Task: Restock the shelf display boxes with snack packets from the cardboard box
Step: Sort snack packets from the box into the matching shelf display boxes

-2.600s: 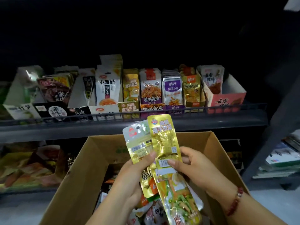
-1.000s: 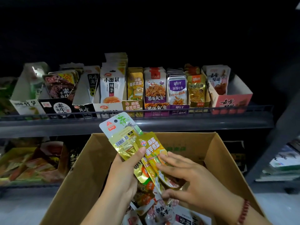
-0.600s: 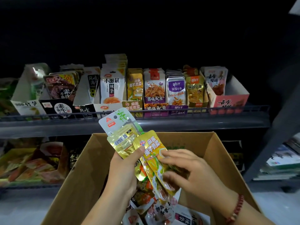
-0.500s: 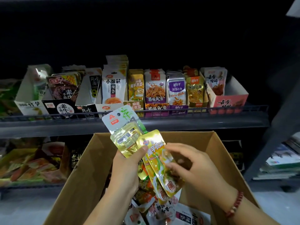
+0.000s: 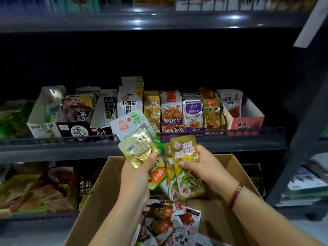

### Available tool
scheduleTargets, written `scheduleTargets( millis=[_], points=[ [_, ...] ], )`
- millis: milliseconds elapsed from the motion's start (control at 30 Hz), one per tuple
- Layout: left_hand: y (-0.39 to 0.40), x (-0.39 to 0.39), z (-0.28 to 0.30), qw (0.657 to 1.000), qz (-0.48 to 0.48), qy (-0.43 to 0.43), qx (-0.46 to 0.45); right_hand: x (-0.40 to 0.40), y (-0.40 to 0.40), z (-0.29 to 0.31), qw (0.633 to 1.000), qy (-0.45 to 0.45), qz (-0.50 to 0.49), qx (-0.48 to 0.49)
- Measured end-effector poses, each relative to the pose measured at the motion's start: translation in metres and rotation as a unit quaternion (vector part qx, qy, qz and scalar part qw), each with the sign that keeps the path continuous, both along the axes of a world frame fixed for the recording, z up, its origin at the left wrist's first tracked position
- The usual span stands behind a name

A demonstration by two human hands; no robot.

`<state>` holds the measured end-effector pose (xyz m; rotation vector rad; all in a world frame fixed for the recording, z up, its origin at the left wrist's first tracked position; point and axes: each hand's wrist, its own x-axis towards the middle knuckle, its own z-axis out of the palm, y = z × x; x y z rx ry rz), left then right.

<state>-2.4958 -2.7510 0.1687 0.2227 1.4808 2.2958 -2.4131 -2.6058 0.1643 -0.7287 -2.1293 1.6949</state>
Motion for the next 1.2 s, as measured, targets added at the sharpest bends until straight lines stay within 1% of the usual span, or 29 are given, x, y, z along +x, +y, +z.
scheduleTargets(
  millis=[67,300,400,467,533,633,733,800,900,967,1033,1100,1133,1200],
  points=[
    [-0.004,-0.012,0.006,1.0,0.014,0.005,-0.005,-0.009,0.005,0.008,1.0,0.003,-0.001,0.002],
    [-0.008,-0.05,0.009,1.0,0.021,-0.012,-0.017,-0.064,0.029,0.033,1.0,0.005,-0.003,0.002],
    [-0.012,-0.062,0.008,0.999,0.029,-0.027,-0.009,-0.095,0.038,0.041,0.999,0.043,-0.014,-0.018],
    [-0.016,-0.07,0.007,0.999,0.032,-0.033,0.001,-0.118,0.044,0.053,0.997,0.071,-0.028,-0.014],
    [-0.02,-0.077,0.005,0.999,0.037,-0.035,0.01,-0.145,0.05,0.064,0.995,0.09,-0.038,0.013],
    [-0.023,-0.085,0.004,0.998,0.038,-0.047,0.019,-0.187,0.057,0.074,0.988,0.108,-0.082,0.075],
    [-0.024,-0.088,0.003,0.997,0.038,-0.057,0.026,-0.207,0.047,0.084,0.98,0.104,-0.121,0.122],
    [-0.025,-0.089,0.002,0.998,0.035,-0.055,0.025,-0.216,0.046,0.083,0.972,0.078,-0.131,0.177],
    [-0.025,-0.09,0.0,0.998,0.033,-0.054,0.025,-0.232,0.047,0.075,0.967,0.023,-0.109,0.229],
    [-0.025,-0.091,-0.001,0.998,0.03,-0.055,0.025,-0.243,0.052,0.061,0.956,-0.017,-0.093,0.279],
    [-0.024,-0.091,-0.001,0.998,0.025,-0.056,0.025,-0.244,0.057,0.052,0.93,-0.06,-0.087,0.353],
    [-0.024,-0.091,-0.001,0.998,0.023,-0.058,0.025,-0.241,0.064,0.045,0.891,-0.112,-0.09,0.43],
    [-0.023,-0.09,-0.001,0.998,0.023,-0.059,0.026,-0.239,0.066,0.044,0.884,-0.127,-0.088,0.441],
    [-0.022,-0.089,-0.001,0.998,0.02,-0.061,0.028,-0.237,0.07,0.044,0.896,-0.119,-0.073,0.422]
  ],
)
